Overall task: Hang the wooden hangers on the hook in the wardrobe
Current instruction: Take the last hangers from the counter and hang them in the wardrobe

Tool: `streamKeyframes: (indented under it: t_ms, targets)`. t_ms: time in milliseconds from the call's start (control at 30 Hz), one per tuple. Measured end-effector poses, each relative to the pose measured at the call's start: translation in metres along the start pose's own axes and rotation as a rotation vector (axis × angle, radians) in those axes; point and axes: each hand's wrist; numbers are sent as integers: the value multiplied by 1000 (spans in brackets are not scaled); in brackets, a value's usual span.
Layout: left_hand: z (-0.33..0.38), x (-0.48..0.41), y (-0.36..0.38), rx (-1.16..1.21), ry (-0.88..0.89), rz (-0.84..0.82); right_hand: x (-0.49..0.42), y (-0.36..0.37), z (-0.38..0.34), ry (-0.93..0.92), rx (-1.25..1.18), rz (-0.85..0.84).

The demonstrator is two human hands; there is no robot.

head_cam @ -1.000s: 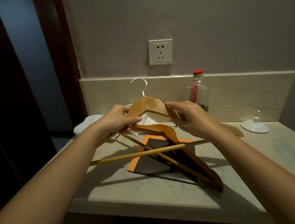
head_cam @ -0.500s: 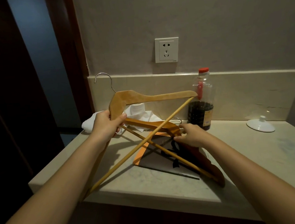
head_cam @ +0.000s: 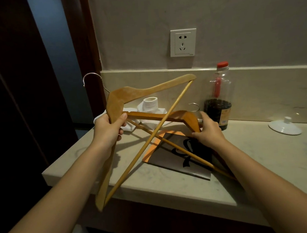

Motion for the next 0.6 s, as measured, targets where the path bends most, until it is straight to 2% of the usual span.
streamKeyframes:
  t_ms: [100,200,333,600]
  targets:
    - [1,6,1,2,2,17,-7,-11,2,151,-166,-76]
    - [2,16,-2,15,3,2,-3,-24,0,228,-259,-262]
    - [4,32,-13,1,13,-7,11,-40,-12,311,-624,-473]
    - [15,76,-73,46,26,44,63,-40,-53,205,-789,-649]
Point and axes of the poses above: each hand's wrist, its own x-axis away from the middle knuckle, its own y-axis out of the palm, z = x × y, and after that the axes turned 4 degrees about y, right-handed
